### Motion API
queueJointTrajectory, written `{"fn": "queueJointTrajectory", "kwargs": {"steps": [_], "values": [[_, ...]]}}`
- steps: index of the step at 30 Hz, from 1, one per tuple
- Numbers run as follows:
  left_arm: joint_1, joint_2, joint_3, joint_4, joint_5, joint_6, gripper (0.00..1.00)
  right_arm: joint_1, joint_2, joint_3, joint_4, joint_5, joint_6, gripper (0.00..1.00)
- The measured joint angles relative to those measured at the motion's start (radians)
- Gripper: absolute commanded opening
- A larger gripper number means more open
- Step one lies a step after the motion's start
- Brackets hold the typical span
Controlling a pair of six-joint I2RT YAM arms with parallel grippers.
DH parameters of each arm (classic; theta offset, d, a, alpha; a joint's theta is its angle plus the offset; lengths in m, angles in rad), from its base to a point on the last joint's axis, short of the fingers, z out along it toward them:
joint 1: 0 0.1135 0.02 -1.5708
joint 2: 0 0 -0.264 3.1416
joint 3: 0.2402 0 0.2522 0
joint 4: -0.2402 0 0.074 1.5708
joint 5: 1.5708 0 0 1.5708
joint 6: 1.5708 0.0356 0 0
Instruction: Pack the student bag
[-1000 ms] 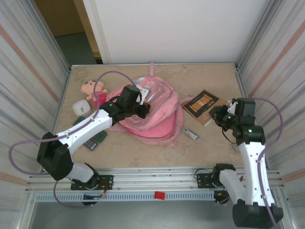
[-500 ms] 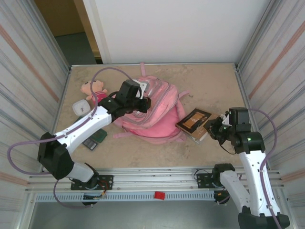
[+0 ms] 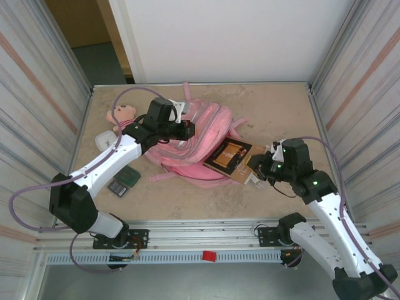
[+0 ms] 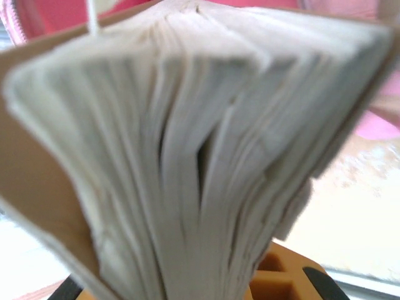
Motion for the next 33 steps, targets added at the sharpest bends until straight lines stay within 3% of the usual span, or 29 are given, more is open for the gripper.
{"fn": "queueJointTrajectory", "kwargs": {"steps": [6, 15, 22, 29, 33], "values": [[0.037, 0.000, 0.000, 0.053, 0.124, -0.011, 0.00, 0.025, 0.204, -0.147, 0.418, 0.022, 0.126, 0.00], [0.115, 0.005, 0.001, 0.114, 0.317, -0.022, 0.00, 0.071, 0.551, -0.148, 0.930, -0.005, 0.203, 0.00], [0.146, 0.053, 0.023, 0.134, 0.437, -0.023, 0.00, 0.126, 0.823, -0.047, 1.117, -0.018, 0.232, 0.00], [0.155, 0.057, 0.024, 0.166, 0.488, -0.027, 0.00, 0.165, 1.084, 0.110, 1.228, -0.026, 0.270, 0.00], [0.178, 0.057, 0.024, 0.169, 0.488, -0.027, 0.00, 0.179, 1.176, 0.163, 1.257, -0.020, 0.282, 0.09]]}}
